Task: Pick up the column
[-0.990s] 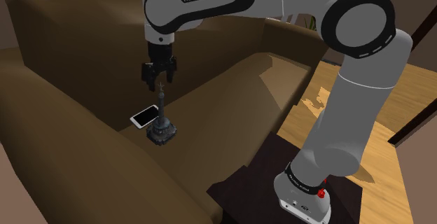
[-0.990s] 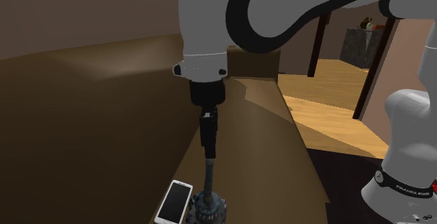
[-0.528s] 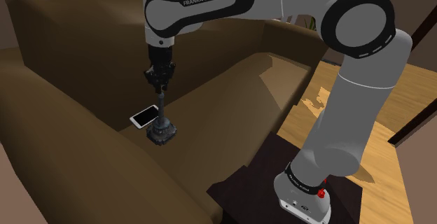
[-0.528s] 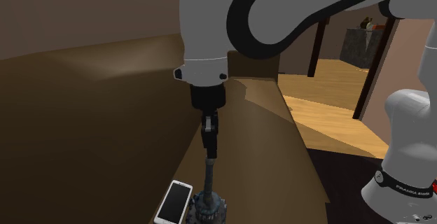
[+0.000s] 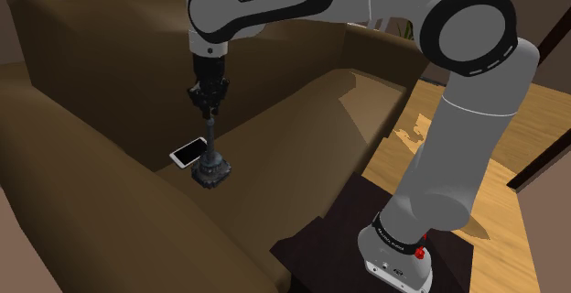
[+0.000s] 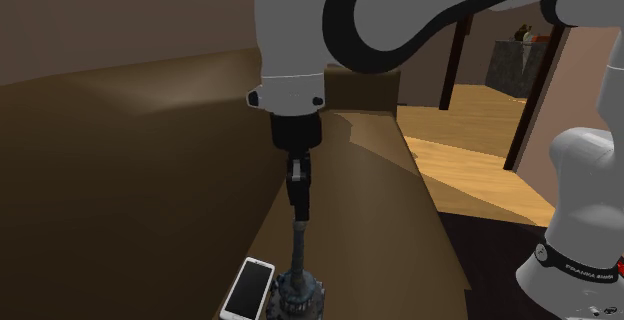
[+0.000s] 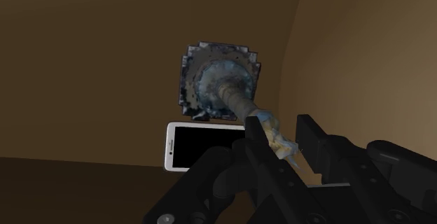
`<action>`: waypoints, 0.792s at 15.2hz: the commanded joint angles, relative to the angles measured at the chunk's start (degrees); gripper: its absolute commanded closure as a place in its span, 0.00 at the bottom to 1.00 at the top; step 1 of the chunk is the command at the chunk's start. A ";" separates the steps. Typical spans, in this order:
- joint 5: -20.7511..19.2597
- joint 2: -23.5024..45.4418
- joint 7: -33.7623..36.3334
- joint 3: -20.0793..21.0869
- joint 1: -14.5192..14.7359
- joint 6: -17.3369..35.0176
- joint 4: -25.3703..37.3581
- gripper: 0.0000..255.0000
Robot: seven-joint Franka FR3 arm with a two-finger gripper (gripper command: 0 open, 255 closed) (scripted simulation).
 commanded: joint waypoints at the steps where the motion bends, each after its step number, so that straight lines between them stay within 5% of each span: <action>1: 0.03 -0.43 0.07 0.00 -0.02 -1.28 0.88 1.00; 12: -0.02 -1.11 0.71 0.02 -0.06 -9.51 8.47 1.00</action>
